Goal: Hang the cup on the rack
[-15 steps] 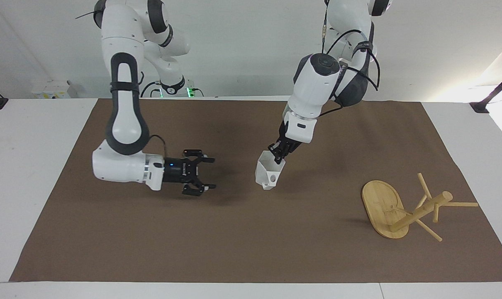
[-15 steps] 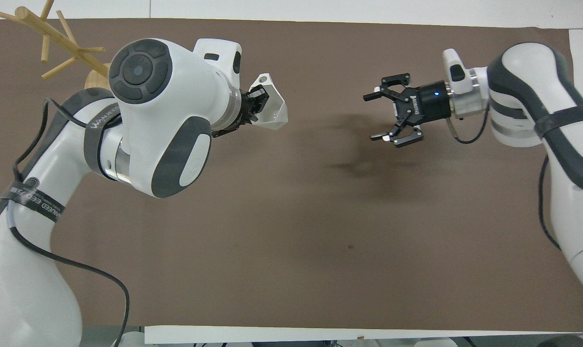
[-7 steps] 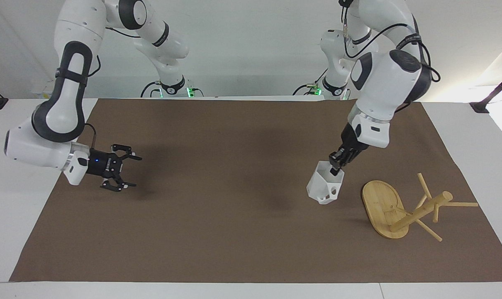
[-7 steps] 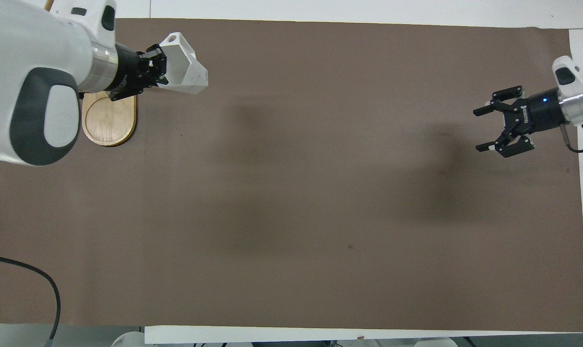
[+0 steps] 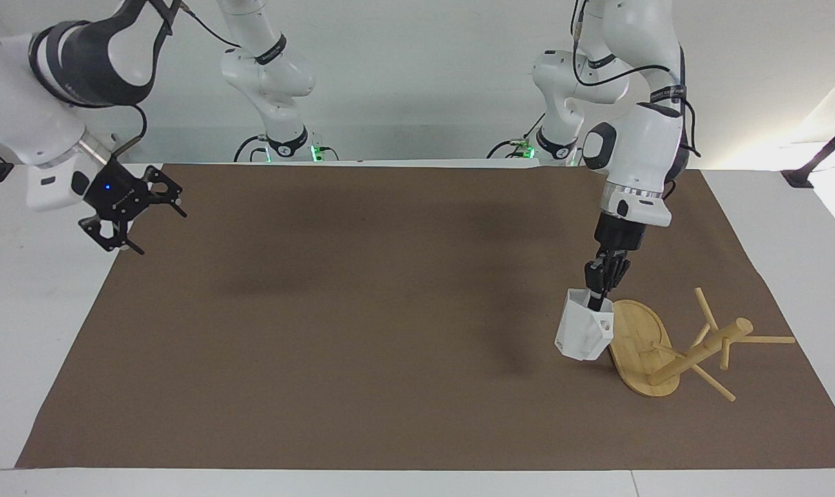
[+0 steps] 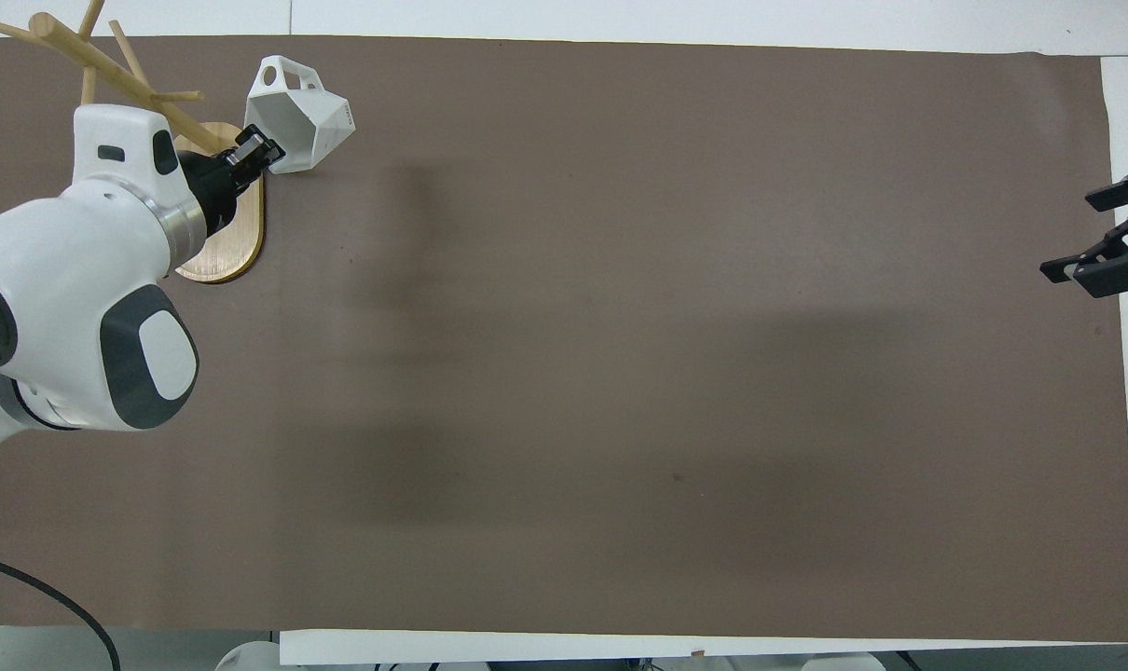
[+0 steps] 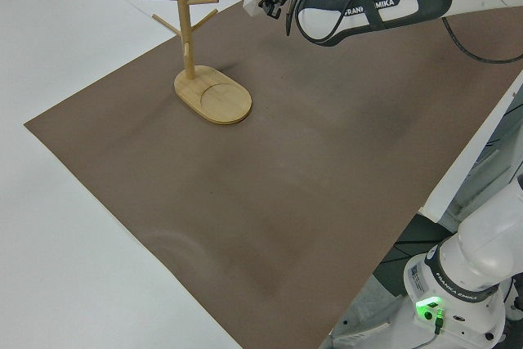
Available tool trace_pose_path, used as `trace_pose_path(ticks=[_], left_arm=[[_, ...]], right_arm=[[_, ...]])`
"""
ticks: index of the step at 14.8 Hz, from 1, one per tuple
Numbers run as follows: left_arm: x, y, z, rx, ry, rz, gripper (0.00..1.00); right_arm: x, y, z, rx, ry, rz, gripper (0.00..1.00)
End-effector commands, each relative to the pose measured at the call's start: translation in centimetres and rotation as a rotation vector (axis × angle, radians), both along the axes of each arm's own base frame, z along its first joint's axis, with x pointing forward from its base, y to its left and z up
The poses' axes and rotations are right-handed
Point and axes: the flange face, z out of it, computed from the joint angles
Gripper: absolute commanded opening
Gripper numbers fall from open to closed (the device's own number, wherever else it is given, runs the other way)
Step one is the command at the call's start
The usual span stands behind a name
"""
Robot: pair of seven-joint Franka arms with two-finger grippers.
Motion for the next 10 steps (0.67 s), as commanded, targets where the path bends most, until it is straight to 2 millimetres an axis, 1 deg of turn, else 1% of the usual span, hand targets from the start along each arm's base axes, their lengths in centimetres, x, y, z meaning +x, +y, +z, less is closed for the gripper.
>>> trace_pose_path(ticks=[1,2,4,5,6,7,10], left_arm=[[-1.0,1.2,0.8,-0.094,-0.021,0.076,0.00],[-1.0,1.5,0.9,-0.119,-0.024,0.102,0.00],[-0.6,2.6,0.6,-0.223,0.005,0.199,0.00],[-0.5,2.9,0.6,-0.244,0.010,0.220,0.00],[-0.3,3.6,0.2,-0.240,0.015,0.232,0.00],[0.0,4.1,-0.8,-0.229,0.028,0.245,0.00],[0.6,4.5,-0.9,-0.225,0.027,0.253,0.00]], right_arm=[[-0.7,2.6,4.6,-0.114,0.066,-0.183,0.99],[-1.3,2.8,5.6,-0.121,0.095,-0.263,0.99],[-1.9,2.8,5.8,-0.134,0.139,-0.424,0.99],[-2.2,2.6,5.6,-0.142,0.167,-0.490,0.99],[-2.4,2.3,5.4,-0.160,0.188,-0.522,0.99],[-2.4,2.1,5.5,-0.208,0.180,-0.537,0.99],[-2.7,1.9,5.5,-0.248,0.185,-0.637,0.99]])
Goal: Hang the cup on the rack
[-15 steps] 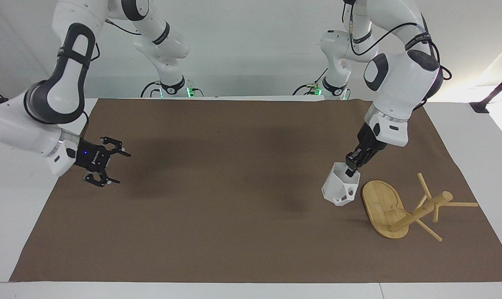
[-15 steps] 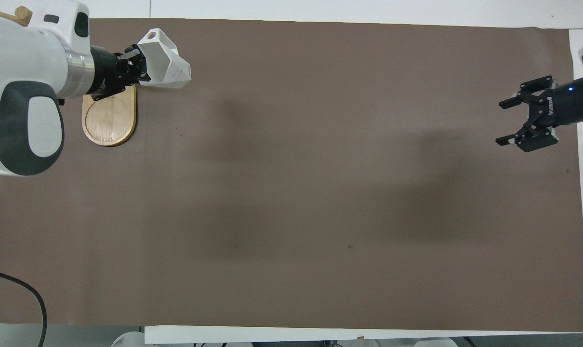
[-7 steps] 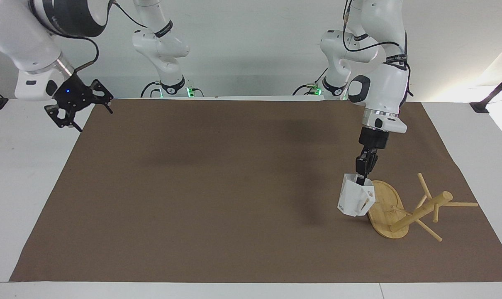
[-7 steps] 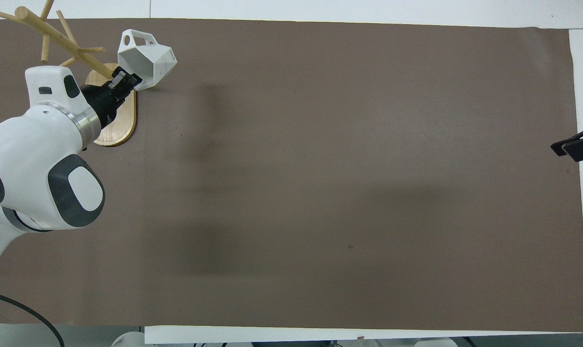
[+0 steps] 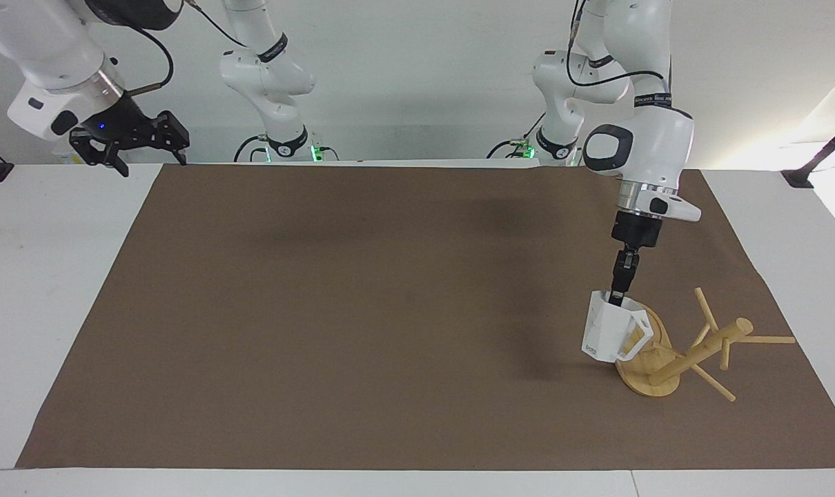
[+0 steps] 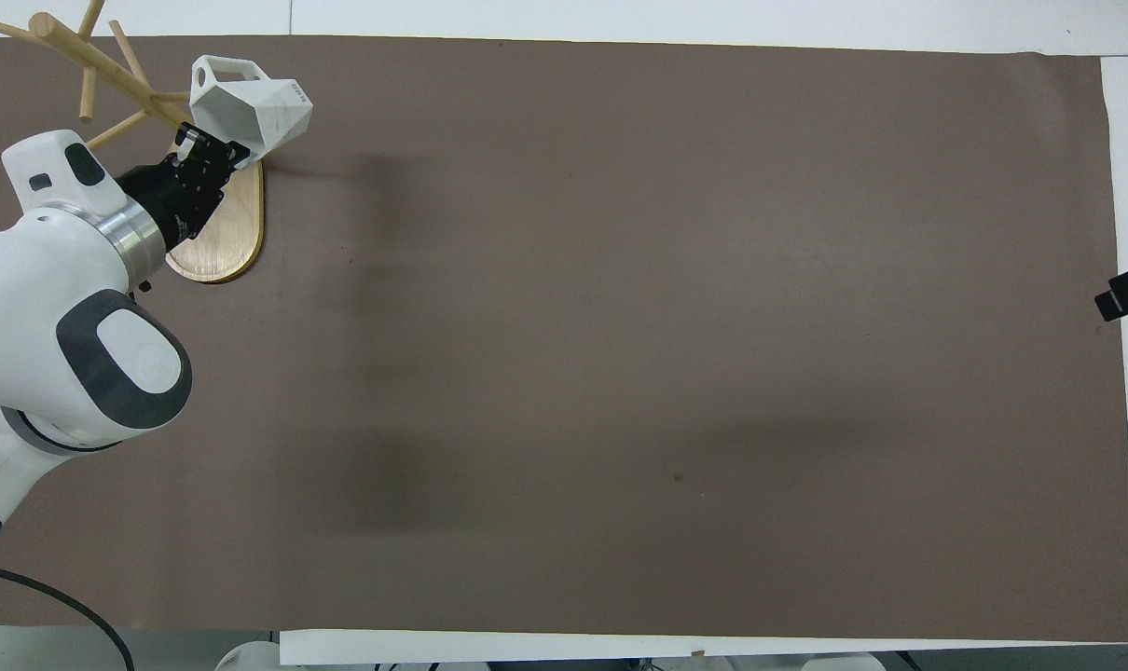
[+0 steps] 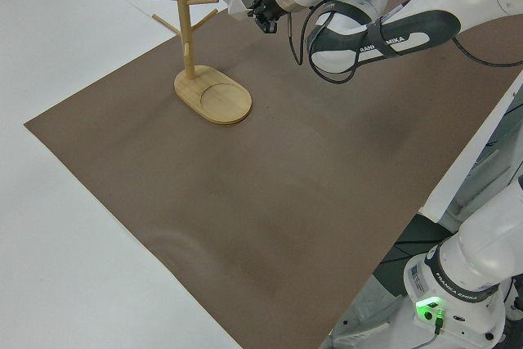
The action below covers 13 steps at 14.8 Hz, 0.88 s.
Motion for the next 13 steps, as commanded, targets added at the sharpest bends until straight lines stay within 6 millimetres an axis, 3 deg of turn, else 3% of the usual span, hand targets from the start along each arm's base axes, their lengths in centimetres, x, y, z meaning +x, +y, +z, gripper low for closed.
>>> trace_pose_path(ticks=[1,3,5,8,9,13], left_arm=[[0.3,0.6,-0.5,0.001,-0.005,0.021,0.00],[0.7,1.5,-1.4,0.010,0.009,0.038,0.00],[1.2,1.9,-2.1,0.018,0.017,0.046,0.00],[1.7,2.6,-2.5,0.021,0.021,0.061,0.00],[1.9,3.8,-2.9,0.025,0.028,0.080,0.00],[2.1,4.4,-3.3,0.021,0.040,0.094,0.00]], right_arm=[[0.1,-0.4,0.4,-0.033,0.006,-0.061,0.99],[0.0,-0.7,0.6,-0.030,-0.005,-0.068,0.99],[-1.4,0.7,1.3,-0.032,-0.008,-0.053,0.99],[-1.8,1.2,1.2,-0.033,-0.007,-0.045,0.99],[-1.8,0.7,1.2,-0.033,-0.006,-0.054,0.99],[-1.6,-0.1,0.4,-0.028,0.013,-0.065,0.99]])
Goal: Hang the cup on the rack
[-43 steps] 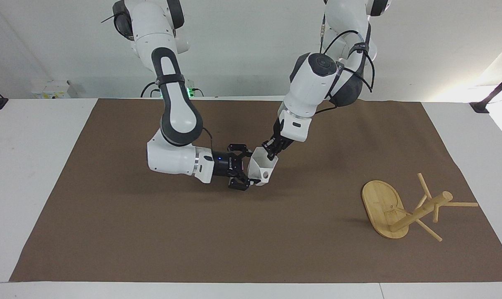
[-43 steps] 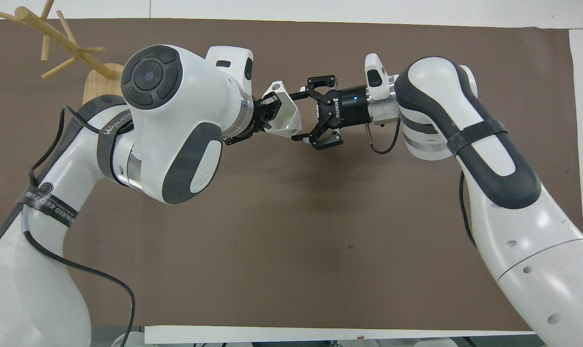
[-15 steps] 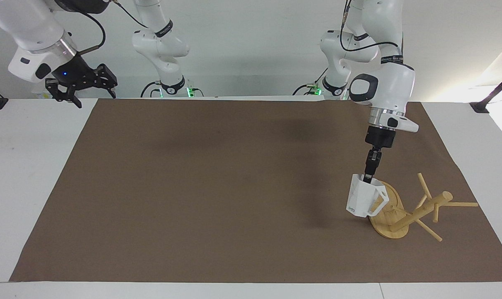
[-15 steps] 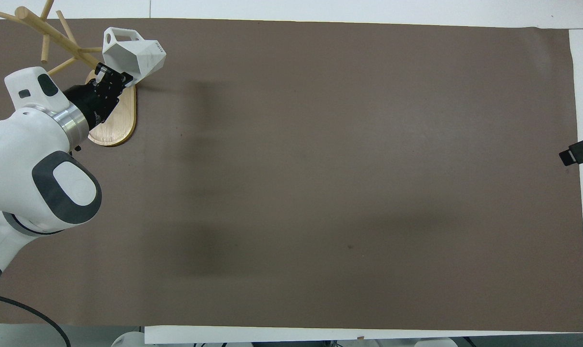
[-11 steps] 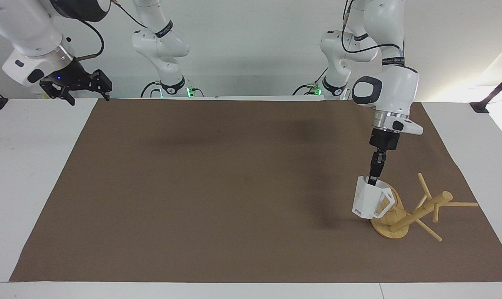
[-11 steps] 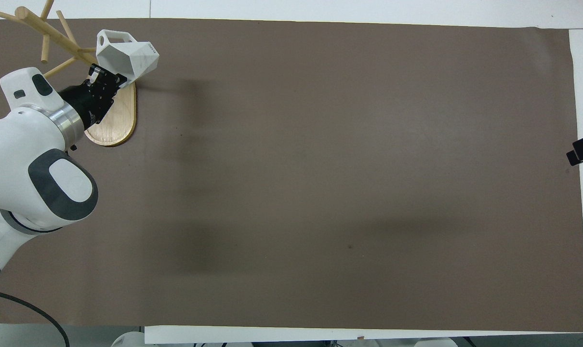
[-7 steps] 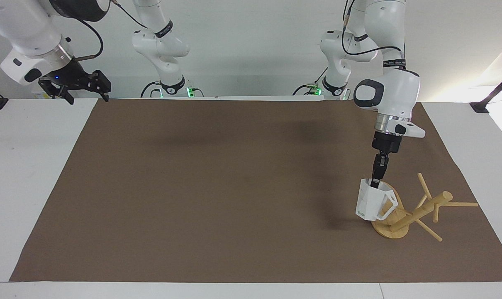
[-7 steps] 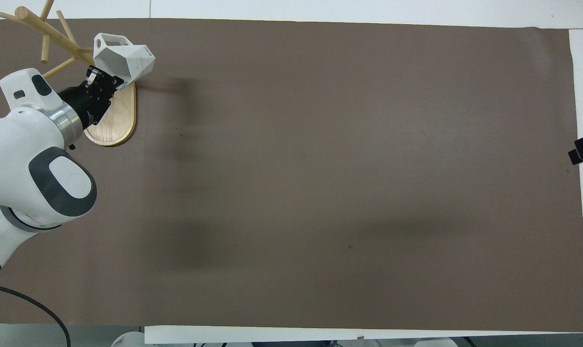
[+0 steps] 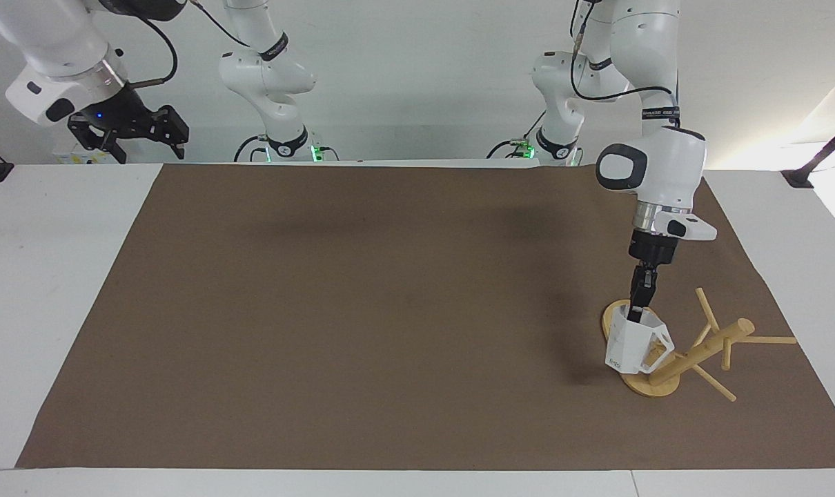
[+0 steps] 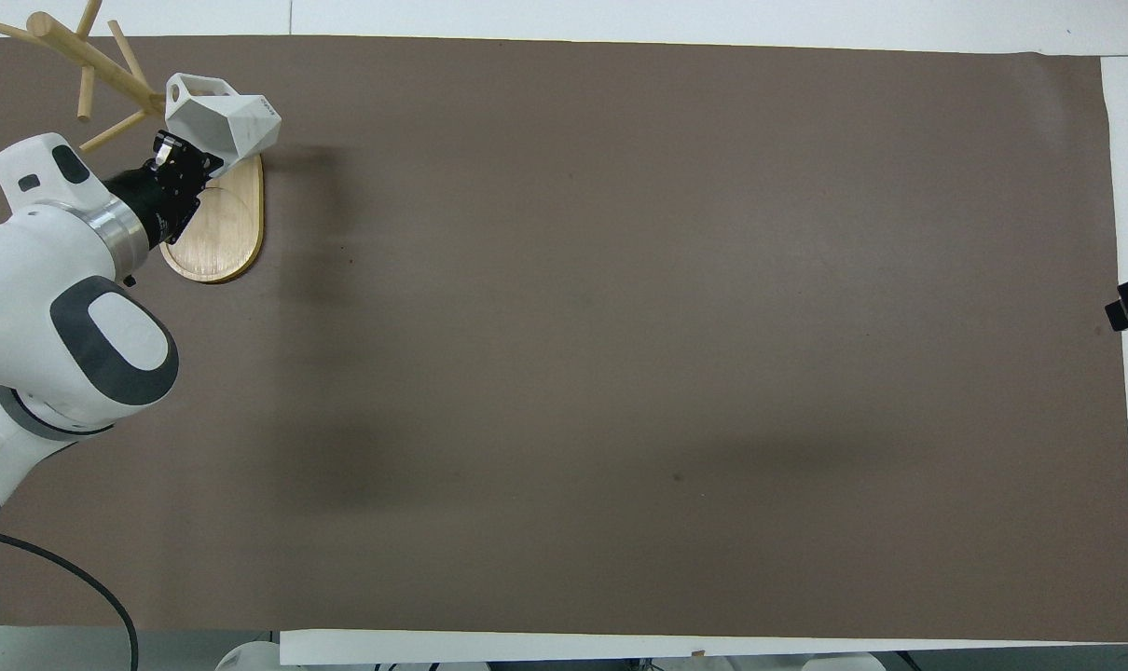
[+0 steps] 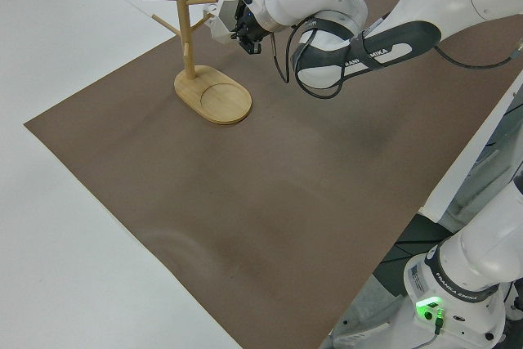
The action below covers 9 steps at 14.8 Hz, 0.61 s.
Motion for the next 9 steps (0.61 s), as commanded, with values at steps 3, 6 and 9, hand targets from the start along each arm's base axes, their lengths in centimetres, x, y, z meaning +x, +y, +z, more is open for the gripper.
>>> trace_pose_path(ticks=[3,6,9], left_arm=[[1.0,1.2,0.8,-0.011,-0.027,0.035,0.21],[1.7,1.4,0.9,-0.006,-0.031,0.035,0.63],[1.8,1.3,1.4,-0.013,-0.038,0.037,0.76]], right_arm=[[-0.1,0.0,-1.1,-0.010,0.033,-0.007,0.99],[-0.1,0.0,-0.9,-0.011,0.027,-0.012,0.99],[-0.1,0.0,-0.9,-0.012,0.022,-0.013,0.99]])
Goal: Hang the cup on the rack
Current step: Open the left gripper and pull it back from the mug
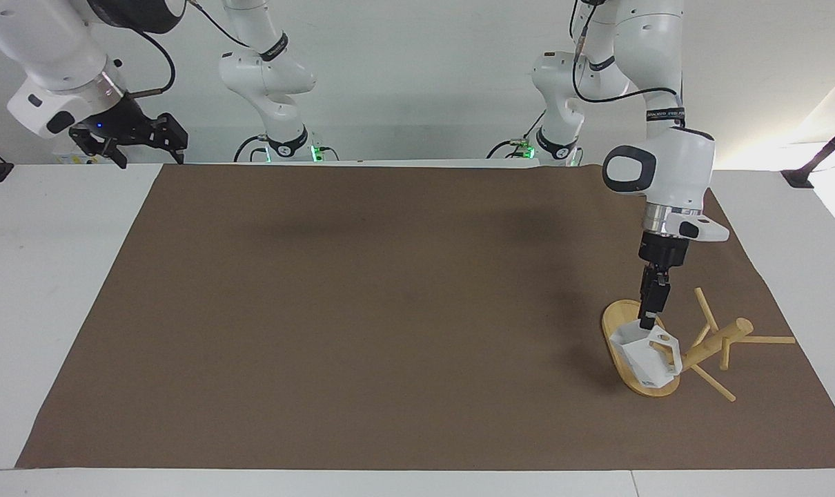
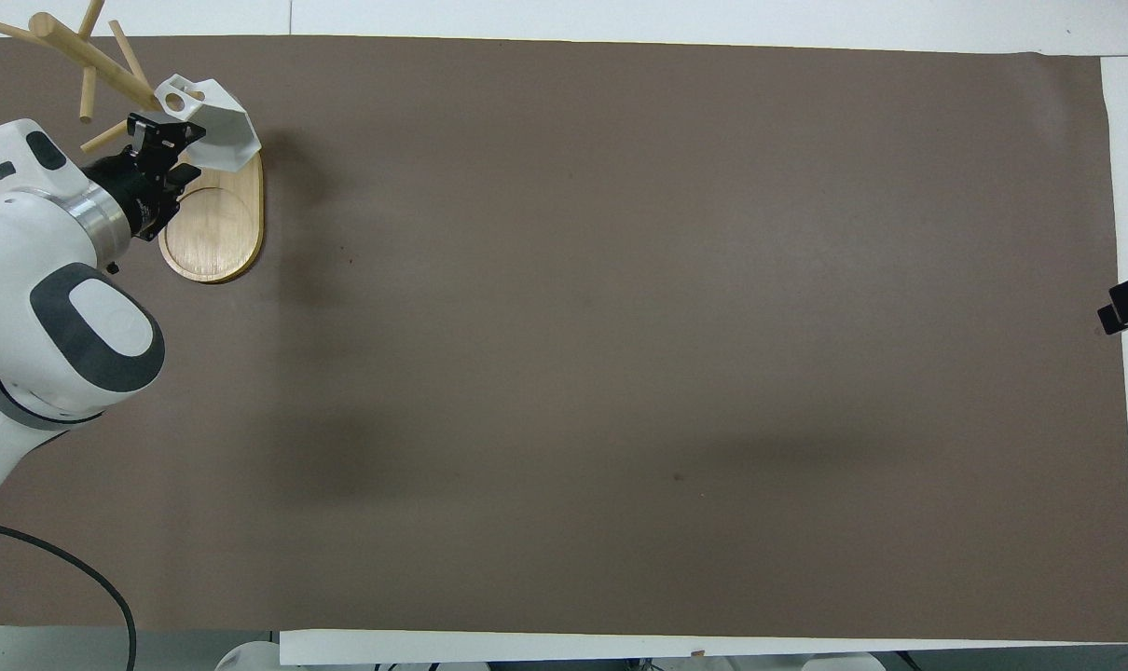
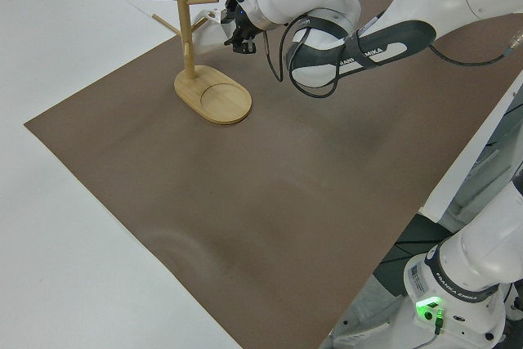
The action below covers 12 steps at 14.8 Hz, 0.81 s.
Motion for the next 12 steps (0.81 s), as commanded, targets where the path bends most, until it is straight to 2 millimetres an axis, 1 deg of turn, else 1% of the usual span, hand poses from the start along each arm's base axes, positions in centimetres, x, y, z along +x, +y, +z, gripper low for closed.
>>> trace_pose_path(ticks=[1,2,3,4,5,7,9,12], left_arm=[[0.5,0.2,0.4,-0.012,0.000,0.003,0.85],[0.5,0.4,0.5,-0.020,0.013,0.000,0.93],[0.3,0.3,1.2,-0.031,0.012,-0.008,0.99],[0.1,0.5,2.0,-0.041,0.012,-0.011,0.99],[0.0,1.5,3.0,-0.053,0.009,-0.003,0.99],[-0.5,1.7,4.5,-0.083,0.025,-0.022,0.99],[-1.1,1.4,5.7,-0.111,0.048,-0.051,1.00],[-2.5,0.6,7.9,-0.148,0.111,-0.138,1.00]], right_arm=[[-0.4,-0.1,-0.1,-0.013,0.007,-0.013,0.99],[-0.4,-0.1,-0.1,-0.012,0.007,-0.012,0.99],[-0.5,-0.1,0.0,-0.012,0.005,-0.010,0.99],[-0.5,0.0,0.0,-0.012,0.007,-0.009,0.99],[-0.5,0.0,0.0,-0.012,0.005,-0.008,0.99],[-0.5,0.0,0.0,-0.011,0.007,-0.006,0.99],[-0.5,0.0,0.0,-0.011,0.007,-0.006,0.99],[-0.4,0.2,0.1,-0.012,0.004,-0.004,0.99]])
